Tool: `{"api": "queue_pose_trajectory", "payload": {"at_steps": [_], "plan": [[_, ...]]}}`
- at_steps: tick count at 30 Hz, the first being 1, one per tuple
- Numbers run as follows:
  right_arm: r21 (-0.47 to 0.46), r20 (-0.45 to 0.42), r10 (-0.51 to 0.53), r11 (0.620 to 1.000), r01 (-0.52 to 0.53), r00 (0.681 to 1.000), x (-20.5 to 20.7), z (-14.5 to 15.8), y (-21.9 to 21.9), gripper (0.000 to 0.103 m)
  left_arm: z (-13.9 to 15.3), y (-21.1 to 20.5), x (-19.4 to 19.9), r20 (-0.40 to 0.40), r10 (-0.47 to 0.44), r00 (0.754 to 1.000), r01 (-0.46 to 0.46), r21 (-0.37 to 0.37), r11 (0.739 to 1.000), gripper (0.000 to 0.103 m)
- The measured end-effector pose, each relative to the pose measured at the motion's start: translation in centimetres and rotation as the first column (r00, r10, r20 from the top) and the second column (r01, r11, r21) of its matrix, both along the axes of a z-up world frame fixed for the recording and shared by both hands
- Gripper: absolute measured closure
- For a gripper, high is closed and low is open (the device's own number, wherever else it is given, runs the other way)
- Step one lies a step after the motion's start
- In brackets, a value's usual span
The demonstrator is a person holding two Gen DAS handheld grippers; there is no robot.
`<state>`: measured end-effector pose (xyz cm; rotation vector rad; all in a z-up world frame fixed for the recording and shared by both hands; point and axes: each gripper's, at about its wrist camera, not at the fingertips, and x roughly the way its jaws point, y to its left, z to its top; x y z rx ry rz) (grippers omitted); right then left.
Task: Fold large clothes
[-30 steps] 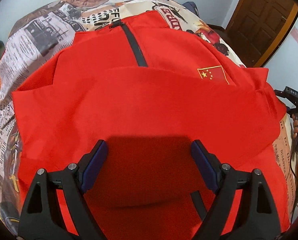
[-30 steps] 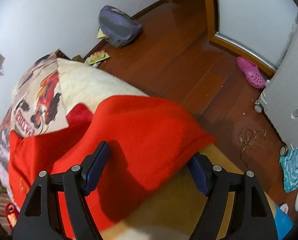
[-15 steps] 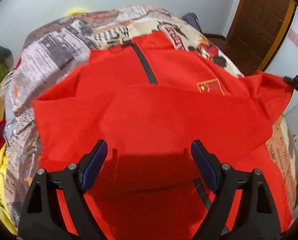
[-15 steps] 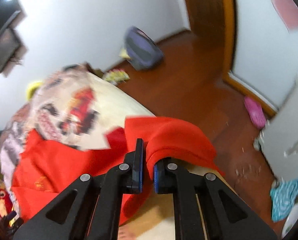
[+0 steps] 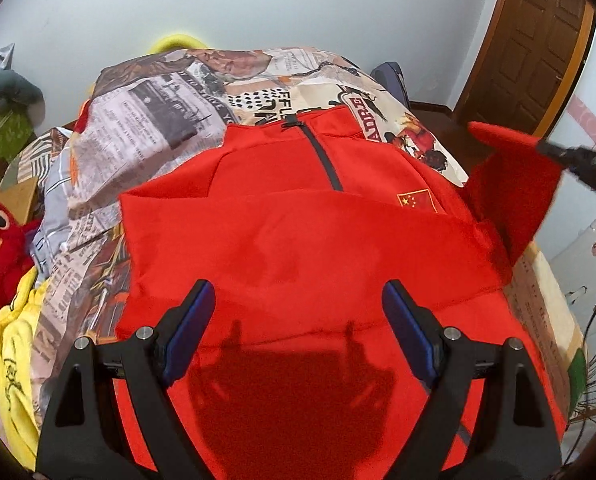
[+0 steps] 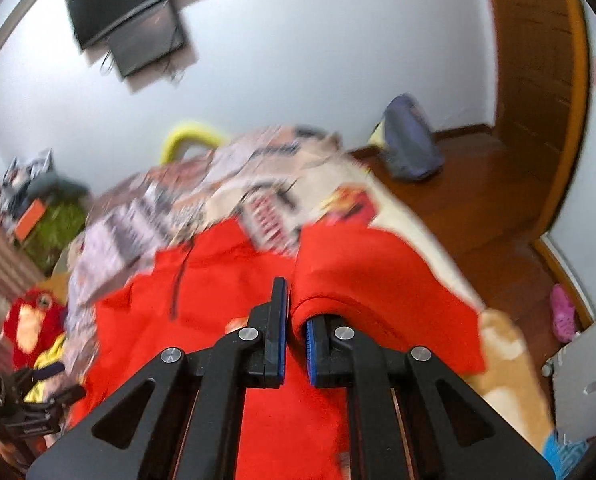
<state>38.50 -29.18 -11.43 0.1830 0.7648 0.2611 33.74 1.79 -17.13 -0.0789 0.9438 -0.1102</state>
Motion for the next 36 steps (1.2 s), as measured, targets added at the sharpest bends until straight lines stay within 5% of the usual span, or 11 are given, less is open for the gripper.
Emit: {"api": "queue_pose_trajectory", "payload": {"at_steps": [6, 13, 18, 21, 30, 36], "plan": [[-0.017, -0.16, 0.085, 0.996, -0.088, 0.983, -0.2, -5.2, 6.3, 0.096, -0.7, 1.8, -1.7, -0.022, 0.007, 1.0, -0.007, -0.013, 1.0, 0.018], [-0.078, -0.362, 0.13, 0.983, -0.169, 0.923, -0.8, -11.0, 10.4, 0.091, -2.2, 3.2, -3.1, -0.059, 0.014, 0.998, -0.016, -0.028, 0.999, 0.018], [-0.04, -0.44, 0.201, 0.969, -0.243, 0.875, -1.8, -11.6, 10.9, 0.059, -3.4, 3.4, -3.3, -0.08, 0.027, 0.996, -0.028, -0.007, 1.0, 0.018], [0.024, -0.448, 0.241, 0.966, -0.258, 0.861, -2.4, -10.5, 9.6, 0.059, -3.4, 3.1, -3.2, -0.079, 0.023, 0.997, -0.024, -0.007, 1.0, 0.018], [0.051, -0.284, 0.116, 0.993, -0.106, 0.952, -1.8, -6.1, 2.5, 0.059, -2.2, 2.1, -2.3, -0.042, 0.025, 0.999, -0.027, -0.029, 0.999, 0.018], [0.085, -0.326, -0.054, 0.993, 0.086, 0.944, 0.1, -8.0, -4.0, 0.059, -2.4, 1.4, -1.0, -0.031, 0.029, 0.999, -0.029, 0.005, 1.0, 0.018]]}}
